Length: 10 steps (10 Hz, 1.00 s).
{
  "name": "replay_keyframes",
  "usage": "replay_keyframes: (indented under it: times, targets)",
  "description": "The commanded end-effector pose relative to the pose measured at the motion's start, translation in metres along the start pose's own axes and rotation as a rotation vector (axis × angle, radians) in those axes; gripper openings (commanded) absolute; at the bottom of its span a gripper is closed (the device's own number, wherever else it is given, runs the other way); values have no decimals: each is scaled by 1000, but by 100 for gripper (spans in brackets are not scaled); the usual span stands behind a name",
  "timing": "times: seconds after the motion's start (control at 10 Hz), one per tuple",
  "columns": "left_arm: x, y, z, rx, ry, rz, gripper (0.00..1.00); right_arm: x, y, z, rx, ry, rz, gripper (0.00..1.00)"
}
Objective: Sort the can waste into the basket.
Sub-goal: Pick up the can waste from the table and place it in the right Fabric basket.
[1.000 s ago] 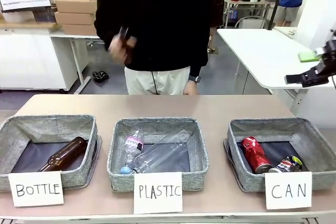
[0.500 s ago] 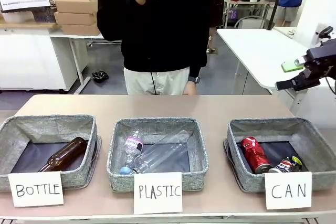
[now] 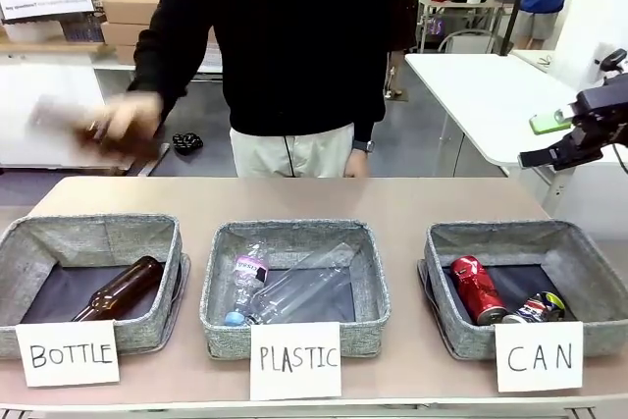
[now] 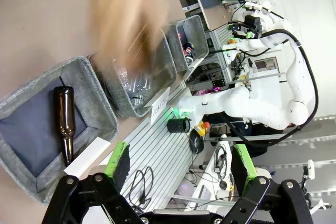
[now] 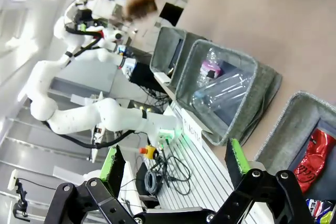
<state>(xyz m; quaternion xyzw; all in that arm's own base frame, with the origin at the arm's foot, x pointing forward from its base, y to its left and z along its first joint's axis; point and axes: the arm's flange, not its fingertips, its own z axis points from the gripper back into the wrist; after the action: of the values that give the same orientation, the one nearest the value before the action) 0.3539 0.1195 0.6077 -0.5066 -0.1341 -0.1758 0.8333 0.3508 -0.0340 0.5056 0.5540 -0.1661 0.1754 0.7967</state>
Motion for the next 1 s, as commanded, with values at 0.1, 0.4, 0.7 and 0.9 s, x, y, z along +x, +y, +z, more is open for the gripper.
replay_keyframes:
  times: [0.1,0.4,0.7,0.9]
  targets:
    - [-3,-2,1,-2,7,-13,100,0,1,1,-12,9,30,100]
    - [-3,-2,1,-2,7,-13,100,0,1,1,-12,9,30,100]
    - [-3,-2,1,-2,7,-13,100,0,1,1,-12,9,30,100]
    - [-3,-2,1,-2,7,-13,100,0,1,1,-12,9,30,100]
